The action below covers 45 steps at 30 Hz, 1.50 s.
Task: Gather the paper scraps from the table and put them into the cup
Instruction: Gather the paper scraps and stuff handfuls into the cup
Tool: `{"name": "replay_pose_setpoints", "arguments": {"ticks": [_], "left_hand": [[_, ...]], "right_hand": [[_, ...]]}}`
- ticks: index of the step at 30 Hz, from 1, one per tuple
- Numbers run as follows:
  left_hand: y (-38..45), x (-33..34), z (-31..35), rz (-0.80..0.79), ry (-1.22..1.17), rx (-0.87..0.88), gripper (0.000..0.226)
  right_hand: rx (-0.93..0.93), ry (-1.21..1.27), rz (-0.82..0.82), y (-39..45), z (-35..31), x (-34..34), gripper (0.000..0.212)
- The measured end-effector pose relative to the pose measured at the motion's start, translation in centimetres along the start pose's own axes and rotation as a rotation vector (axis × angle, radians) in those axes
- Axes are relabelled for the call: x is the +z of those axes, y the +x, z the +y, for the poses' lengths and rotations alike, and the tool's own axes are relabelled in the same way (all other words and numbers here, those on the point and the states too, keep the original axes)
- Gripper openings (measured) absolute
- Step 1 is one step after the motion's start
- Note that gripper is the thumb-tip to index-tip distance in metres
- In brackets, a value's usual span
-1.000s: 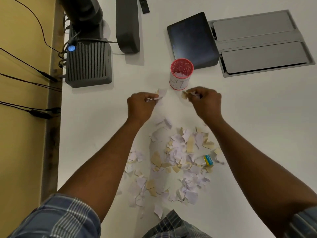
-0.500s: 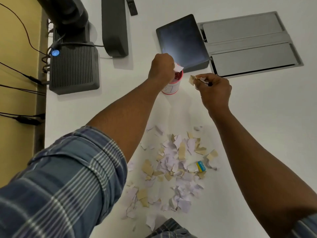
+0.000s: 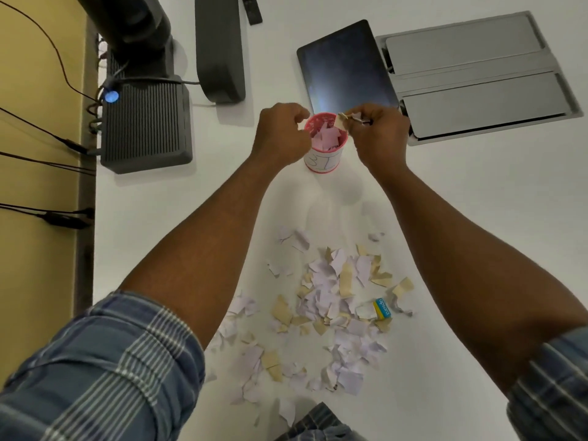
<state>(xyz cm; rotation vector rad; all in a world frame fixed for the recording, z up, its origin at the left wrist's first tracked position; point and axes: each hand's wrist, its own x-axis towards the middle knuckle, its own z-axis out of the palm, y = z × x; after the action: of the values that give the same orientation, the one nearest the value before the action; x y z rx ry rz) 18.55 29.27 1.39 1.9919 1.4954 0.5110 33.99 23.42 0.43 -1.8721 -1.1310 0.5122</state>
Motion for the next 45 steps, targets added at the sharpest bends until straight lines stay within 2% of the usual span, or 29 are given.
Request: {"name": "replay_pose_setpoints", "arguments": {"ticks": [2,5,10,13,17,20,24,27,31,34,37,40,45], "left_hand": [[-1.8,-0.4,-1.5,0.05,-0.029,-0.022,0.034],[-4.8,-0.2,-4.0,0.026,-0.04,-0.074,0.033],[-10.0,1.6,-7.4,-0.118,0.014,-0.119,0.035],[-12.3,2.5,-8.8,-0.162,0.043,-0.101,0.033],[-14.3,3.1,-9.8,-0.191,0.075,-0.05,0.037],[-16.4,2.9,-11.0,-0.193,0.09,-0.03,0.042],[-20.1,1.2,-13.7,-0.116,0.161,0.003,0.039],[-23.2,-0.4,-15.8,-0.128,0.263,0.031,0.04],[-27.5,-2.4,-18.0,-0.104,0.284,-0.041,0.043],[-30.3,-3.6,-19.1,-0.086,0.323,-0.123,0.047],[-32.7,-4.5,-19.9,-0.111,0.405,-0.161,0.058],[-34.3,-4.8,-20.4,-0.141,0.427,-0.219,0.065],[-35.8,-3.8,-20.5,-0.238,0.332,-0.354,0.08]], "right_hand": [[-0.079,-0.111,-0.056,0.7,-0.5,0.8,0.017],[-0.178,-0.342,-0.172,1.3,-0.8,2.1,0.023],[-0.05,-0.506,-0.363,1.3,-0.9,3.1,0.041],[-0.107,-0.515,-0.256,1.2,-0.9,2.8,0.042],[-0.175,-0.367,-0.09,-0.5,-0.1,1.7,0.033],[-0.193,-0.315,-0.023,-3.6,2.2,0.1,0.036],[-0.11,-0.388,-0.155,-9.5,6.7,-2.1,0.043],[-0.064,-0.436,-0.269,-14.1,9.4,-3.6,0.05],[-0.008,-0.468,-0.254,-19.0,11.5,-5.7,0.056],[0.134,-0.563,-0.191,-21.7,12.7,-7.3,0.07],[0.261,-0.595,-0.209,-24.0,13.6,-8.6,0.085],[0.233,-0.557,-0.298,-25.6,13.7,-9.0,0.088],[0.164,-0.562,-0.438,-26.9,12.6,-8.6,0.096]]}}
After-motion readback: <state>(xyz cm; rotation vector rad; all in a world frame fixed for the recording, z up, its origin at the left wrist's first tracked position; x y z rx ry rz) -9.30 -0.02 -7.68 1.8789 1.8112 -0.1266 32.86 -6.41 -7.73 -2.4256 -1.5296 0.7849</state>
